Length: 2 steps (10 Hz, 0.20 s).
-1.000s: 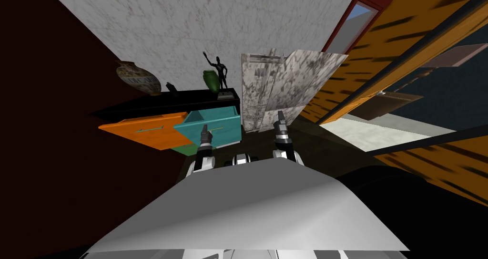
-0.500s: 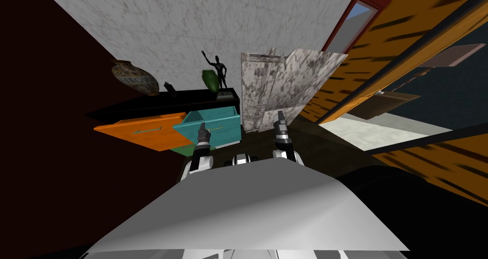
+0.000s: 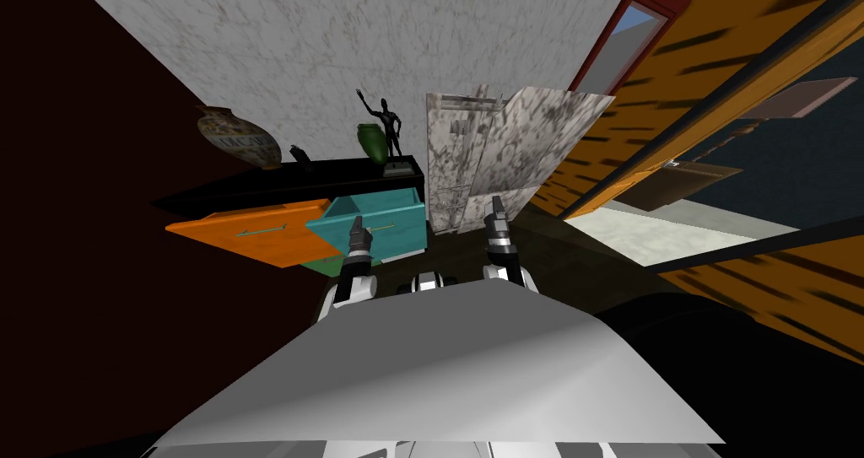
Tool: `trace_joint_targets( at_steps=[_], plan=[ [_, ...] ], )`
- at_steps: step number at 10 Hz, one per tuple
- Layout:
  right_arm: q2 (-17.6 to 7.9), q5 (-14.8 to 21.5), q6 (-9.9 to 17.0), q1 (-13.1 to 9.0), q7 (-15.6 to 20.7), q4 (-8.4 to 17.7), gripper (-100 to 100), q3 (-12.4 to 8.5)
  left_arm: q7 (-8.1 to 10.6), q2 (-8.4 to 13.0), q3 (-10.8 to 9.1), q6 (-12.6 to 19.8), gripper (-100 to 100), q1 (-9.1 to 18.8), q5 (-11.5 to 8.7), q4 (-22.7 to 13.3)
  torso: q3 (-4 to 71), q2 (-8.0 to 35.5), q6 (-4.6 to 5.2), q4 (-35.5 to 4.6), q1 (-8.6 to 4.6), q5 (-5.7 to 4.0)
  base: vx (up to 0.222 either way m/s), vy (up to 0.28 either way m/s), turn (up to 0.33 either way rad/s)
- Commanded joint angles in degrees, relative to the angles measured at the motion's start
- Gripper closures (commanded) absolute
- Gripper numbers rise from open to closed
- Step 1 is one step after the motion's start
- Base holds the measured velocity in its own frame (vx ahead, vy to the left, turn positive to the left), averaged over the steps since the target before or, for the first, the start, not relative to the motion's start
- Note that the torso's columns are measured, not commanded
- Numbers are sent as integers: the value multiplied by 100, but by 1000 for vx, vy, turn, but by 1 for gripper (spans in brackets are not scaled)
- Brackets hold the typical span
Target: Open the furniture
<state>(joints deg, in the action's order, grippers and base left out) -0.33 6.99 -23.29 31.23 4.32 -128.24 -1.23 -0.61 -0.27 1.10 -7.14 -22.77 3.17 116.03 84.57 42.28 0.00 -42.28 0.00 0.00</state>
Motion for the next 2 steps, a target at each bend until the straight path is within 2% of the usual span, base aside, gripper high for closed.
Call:
trace_joint_targets(
  at_steps=[1,2],
  plan=[
    [0,0,0,0,0,0,0,0,0,0,0,0,0,0,0,0,0,0,0,0,0,0,0,0,0],
    [0,0,0,0,0,0,0,0,0,0,0,0,0,0,0,0,0,0,0,0,0,0,0,0,0]
  ],
)
